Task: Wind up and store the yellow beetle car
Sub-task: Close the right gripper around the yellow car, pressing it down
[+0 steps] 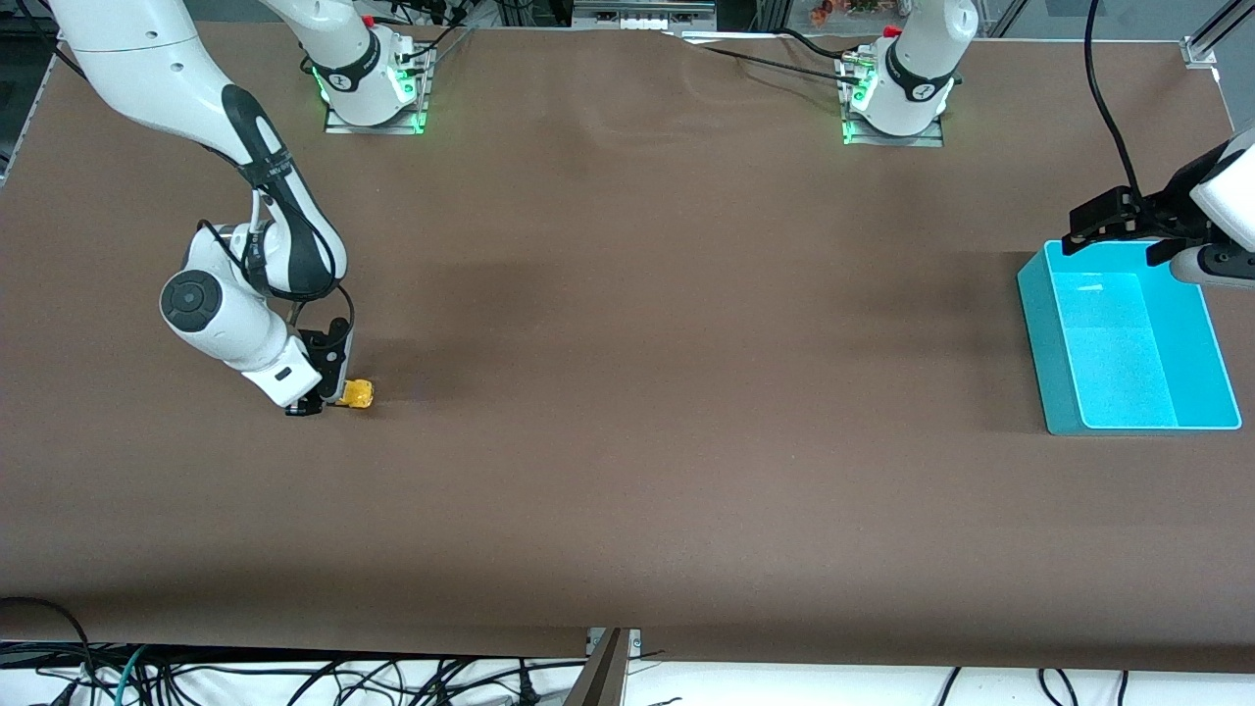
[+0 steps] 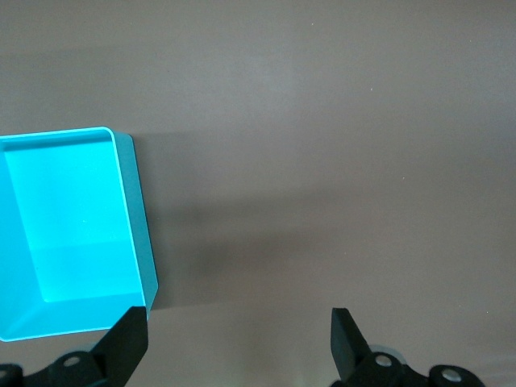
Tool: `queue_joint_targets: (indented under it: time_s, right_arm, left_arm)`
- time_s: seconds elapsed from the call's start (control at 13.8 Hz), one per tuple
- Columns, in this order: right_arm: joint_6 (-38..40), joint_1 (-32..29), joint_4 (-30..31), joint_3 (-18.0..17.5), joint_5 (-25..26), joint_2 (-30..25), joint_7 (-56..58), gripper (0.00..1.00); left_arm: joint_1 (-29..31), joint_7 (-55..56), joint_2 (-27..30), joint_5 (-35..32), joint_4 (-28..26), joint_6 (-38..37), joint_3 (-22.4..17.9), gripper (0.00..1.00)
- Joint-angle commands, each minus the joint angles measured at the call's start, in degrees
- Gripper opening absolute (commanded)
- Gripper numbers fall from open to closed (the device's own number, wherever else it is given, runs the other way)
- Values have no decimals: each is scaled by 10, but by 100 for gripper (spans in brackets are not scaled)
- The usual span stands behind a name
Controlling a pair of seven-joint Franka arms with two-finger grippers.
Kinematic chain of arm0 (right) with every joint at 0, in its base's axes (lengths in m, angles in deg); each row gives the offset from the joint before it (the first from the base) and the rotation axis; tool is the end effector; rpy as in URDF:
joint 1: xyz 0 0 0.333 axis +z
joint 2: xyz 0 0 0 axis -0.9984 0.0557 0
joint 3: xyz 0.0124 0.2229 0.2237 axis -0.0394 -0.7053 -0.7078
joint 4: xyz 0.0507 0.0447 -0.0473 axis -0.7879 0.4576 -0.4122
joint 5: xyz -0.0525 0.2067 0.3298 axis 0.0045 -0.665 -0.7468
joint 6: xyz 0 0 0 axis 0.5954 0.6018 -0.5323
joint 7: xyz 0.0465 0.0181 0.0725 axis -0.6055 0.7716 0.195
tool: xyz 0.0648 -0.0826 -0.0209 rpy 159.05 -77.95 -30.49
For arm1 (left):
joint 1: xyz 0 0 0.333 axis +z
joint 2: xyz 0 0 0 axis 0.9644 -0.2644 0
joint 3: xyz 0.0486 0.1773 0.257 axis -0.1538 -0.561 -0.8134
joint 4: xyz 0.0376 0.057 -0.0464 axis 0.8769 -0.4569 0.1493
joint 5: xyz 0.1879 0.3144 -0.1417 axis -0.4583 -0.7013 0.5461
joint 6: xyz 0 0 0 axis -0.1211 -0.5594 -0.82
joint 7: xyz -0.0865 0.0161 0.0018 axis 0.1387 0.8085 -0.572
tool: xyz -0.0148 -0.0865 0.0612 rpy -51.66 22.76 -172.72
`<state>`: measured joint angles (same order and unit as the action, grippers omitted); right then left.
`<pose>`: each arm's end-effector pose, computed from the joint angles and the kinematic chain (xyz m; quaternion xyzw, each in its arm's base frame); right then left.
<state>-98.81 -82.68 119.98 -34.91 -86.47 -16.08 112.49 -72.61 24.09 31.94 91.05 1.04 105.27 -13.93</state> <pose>0.6055 0.0361 0.2010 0.7121 0.7016 0.0089 0.0250 0.5654 0.0062 0.6008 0.9978 -0.0385 -0.0479 0.0259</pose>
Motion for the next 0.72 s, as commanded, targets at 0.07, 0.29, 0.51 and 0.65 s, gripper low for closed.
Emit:
queue_joint_targets:
  time_s: [0.07, 0.29, 0.51, 0.65]
  right_arm:
    - [-2, 3, 3, -2, 6, 5, 5, 42]
    - [-2, -3, 3, -2, 6, 7, 17, 42]
    - [-10, -14, 4, -1, 5, 14, 41, 42]
    - [-10, -24, 3, -1, 5, 14, 55, 42]
  left_arm:
    - [1, 5, -2, 12, 4, 2, 1, 100]
    - [1, 5, -2, 12, 4, 3, 1, 100]
    - [1, 5, -2, 13, 4, 3, 1, 100]
    - [1, 5, -2, 13, 4, 2, 1, 100]
